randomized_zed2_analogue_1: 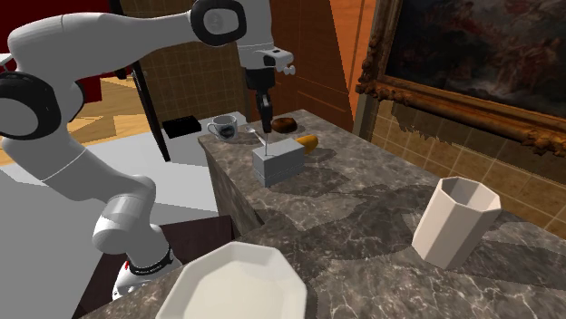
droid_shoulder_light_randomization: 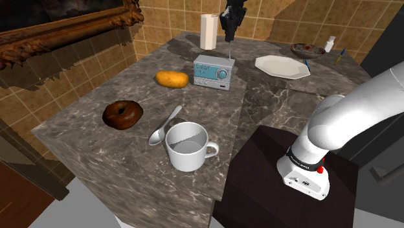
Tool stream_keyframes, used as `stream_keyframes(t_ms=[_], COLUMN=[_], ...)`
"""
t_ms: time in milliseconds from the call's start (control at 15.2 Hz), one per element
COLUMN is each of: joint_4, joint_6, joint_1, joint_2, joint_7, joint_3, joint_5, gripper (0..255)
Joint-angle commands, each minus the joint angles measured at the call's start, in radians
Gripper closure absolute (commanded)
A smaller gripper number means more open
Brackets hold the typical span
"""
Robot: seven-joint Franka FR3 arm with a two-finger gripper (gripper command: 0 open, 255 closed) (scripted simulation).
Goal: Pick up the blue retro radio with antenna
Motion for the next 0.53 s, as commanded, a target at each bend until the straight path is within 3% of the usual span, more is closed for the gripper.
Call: stream_keyframes(t_ms=[0,462], joint_4=[0.029,0.174], joint_6=[-0.02,-0.116], joint_1=[-0.001,-0.004], joint_2=[0.009,0.057], joint_7=[-0.001,-0.003], joint_3=[0.0,0.002], joint_5=[-0.001,-0.007], gripper=[255,255])
